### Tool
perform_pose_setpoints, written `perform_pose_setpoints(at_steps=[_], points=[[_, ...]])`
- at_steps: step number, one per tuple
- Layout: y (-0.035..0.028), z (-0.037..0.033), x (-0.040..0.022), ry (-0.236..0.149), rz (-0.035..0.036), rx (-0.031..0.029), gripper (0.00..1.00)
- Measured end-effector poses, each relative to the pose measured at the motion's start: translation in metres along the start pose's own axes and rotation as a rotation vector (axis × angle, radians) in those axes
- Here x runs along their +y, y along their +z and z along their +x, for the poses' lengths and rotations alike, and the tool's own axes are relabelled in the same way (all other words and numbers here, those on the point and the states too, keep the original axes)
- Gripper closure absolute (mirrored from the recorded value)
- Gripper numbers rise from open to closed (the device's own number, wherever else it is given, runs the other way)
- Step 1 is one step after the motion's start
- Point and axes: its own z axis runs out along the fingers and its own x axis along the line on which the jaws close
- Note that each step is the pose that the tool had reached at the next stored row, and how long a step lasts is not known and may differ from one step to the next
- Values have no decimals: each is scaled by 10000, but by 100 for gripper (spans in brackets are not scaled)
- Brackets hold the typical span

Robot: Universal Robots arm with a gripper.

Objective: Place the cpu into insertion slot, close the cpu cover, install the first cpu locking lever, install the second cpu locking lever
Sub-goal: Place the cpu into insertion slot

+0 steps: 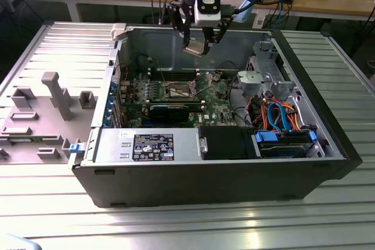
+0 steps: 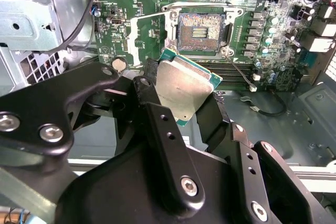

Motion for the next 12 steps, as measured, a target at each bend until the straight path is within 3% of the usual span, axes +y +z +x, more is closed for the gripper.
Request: perform_pose_setpoints(at_steps=[12], points=[[4,0,-1,204,-4,-18,45]])
